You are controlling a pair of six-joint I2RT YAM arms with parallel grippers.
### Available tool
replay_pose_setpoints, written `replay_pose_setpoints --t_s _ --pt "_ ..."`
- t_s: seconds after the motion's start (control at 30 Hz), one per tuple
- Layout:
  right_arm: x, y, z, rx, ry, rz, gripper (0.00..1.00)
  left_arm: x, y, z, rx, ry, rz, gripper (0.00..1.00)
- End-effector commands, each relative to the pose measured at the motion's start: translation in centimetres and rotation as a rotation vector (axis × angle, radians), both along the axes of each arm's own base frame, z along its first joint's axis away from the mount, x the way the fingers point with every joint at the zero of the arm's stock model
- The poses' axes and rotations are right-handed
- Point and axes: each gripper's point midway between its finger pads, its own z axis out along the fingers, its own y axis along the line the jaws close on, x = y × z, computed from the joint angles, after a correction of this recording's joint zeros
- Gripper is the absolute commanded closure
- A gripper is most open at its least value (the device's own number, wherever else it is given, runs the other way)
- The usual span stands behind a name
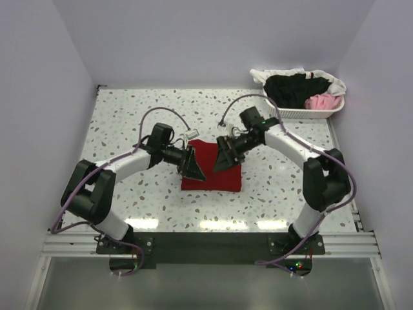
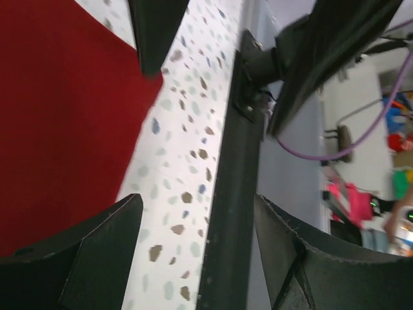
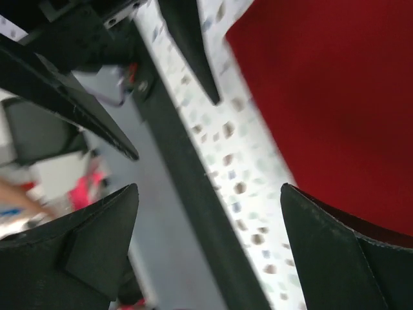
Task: Fold and stack the t-shirts
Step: Fold the tshirt, then neatly place the folded tshirt to the corner
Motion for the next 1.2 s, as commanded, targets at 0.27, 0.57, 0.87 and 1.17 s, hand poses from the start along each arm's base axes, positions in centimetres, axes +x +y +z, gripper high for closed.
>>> replay_pose_setpoints --t_s 0.27,0.57,0.87,1.17 --pt "-5.5 -1.2 -12.7 -0.038 0.536 -0.010 0.05 -1.5 0.9 -10.9 0.108 0.447 -0.026 0.27" --pt "-5.4 -4.9 -11.8 -0.038 0.565 -0.051 0.06 -0.2 4.8 -10.0 0.091 0.322 -0.010 0.28" --pt "6.1 -2.5 -0.3 0.130 0.157 -0.056 0.03 8.7 2.4 -0.8 0.007 -0.047 -0.013 0.30" --pt "13.1 -2.9 -7.5 0.099 0.222 -0.163 0.06 16.0 0.2 -5.5 -0.021 0.048 0.148 0.35"
